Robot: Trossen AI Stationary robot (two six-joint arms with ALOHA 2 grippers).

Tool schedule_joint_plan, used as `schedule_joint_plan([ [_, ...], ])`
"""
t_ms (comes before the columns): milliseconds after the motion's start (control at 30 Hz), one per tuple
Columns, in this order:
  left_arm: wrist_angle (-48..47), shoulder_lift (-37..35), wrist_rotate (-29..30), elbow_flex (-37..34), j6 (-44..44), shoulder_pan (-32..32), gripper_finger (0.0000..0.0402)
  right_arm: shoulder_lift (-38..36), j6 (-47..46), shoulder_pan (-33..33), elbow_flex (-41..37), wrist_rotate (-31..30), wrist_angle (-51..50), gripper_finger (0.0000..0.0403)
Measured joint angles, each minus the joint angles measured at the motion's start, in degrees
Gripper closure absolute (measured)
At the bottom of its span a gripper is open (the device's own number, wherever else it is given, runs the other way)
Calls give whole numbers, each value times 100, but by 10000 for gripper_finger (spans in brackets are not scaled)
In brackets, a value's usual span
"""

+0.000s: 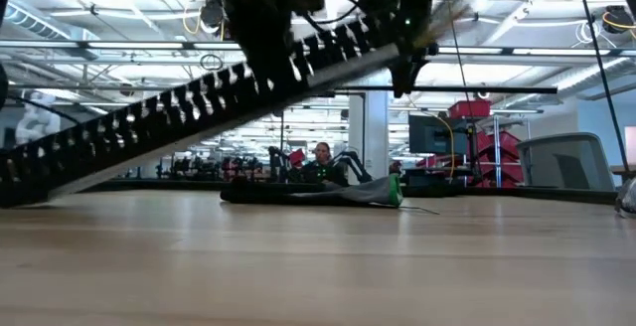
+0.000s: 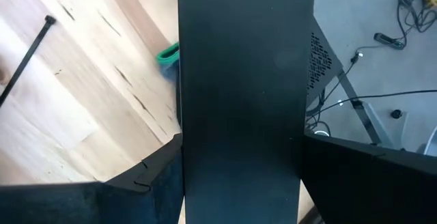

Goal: Ziptie cables
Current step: Close the black cable duct

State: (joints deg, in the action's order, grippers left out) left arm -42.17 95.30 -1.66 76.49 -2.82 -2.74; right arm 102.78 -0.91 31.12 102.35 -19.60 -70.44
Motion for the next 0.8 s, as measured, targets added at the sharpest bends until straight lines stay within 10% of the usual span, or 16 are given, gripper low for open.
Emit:
schedule_joint_plan([
  [800,1081,1660,184,-2,-413,-189,322,-529,-55,93,2,-25,-615,169],
])
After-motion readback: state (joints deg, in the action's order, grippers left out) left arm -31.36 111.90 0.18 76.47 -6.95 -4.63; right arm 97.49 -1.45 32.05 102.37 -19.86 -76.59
